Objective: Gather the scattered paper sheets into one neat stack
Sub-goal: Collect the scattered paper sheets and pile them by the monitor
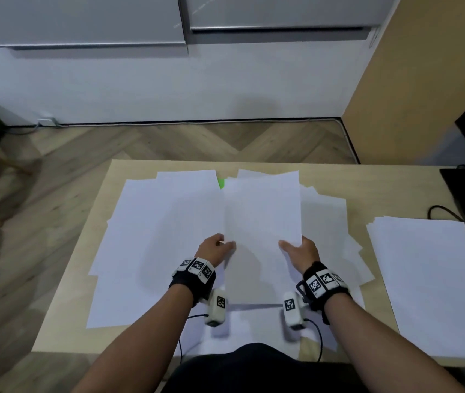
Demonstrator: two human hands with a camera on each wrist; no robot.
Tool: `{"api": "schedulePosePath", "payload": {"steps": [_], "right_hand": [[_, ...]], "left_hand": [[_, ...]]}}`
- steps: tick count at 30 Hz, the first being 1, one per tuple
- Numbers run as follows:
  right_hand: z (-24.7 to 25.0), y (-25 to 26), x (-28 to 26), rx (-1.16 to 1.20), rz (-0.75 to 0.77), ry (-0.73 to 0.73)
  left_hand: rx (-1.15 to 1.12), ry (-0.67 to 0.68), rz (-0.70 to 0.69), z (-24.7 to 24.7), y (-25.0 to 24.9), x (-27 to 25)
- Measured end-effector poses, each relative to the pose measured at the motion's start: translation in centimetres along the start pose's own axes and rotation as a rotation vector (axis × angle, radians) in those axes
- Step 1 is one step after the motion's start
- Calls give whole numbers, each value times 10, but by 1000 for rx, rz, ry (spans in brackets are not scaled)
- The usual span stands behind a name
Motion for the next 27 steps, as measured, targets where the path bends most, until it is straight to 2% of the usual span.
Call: {"api": "schedulePosePath", "payload": {"steps": [2, 6, 8, 11, 14, 17, 23, 27], "right_hand": [[-1, -18, -4, -53, -77, -14], [-4, -43, -12, -97, -168, 6], [-4, -49, -16, -89, -205, -5], [-6, -53, -20, -128, -255, 0], [-7, -52, -23, -162, -285, -12], [-7, -50, -26, -191, -300, -30], [-10, -51, -26, -195, -318, -33], [-11, -47, -32, -202, -320, -47]], "left_hand": [[49, -72, 33, 13, 23, 11], [271, -430, -1, 69, 52, 15], [369, -552, 85, 96, 70, 17], [472, -481, 270, 110, 108, 26], [481, -402, 329, 112, 132, 31], [504, -381, 323, 113, 129, 33], [495, -510, 232, 140, 121, 29], [447, -516, 178, 136, 112, 20]]}}
Point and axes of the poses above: each hand's wrist, its own x-axis towards the middle knuckle, its own z-axis out of the back of the hand, y = z × x, the point moved 9 cm from there along x, towards the middle knuckle, and after that the axes turned 14 degrees about z, right-handed, at the moved point
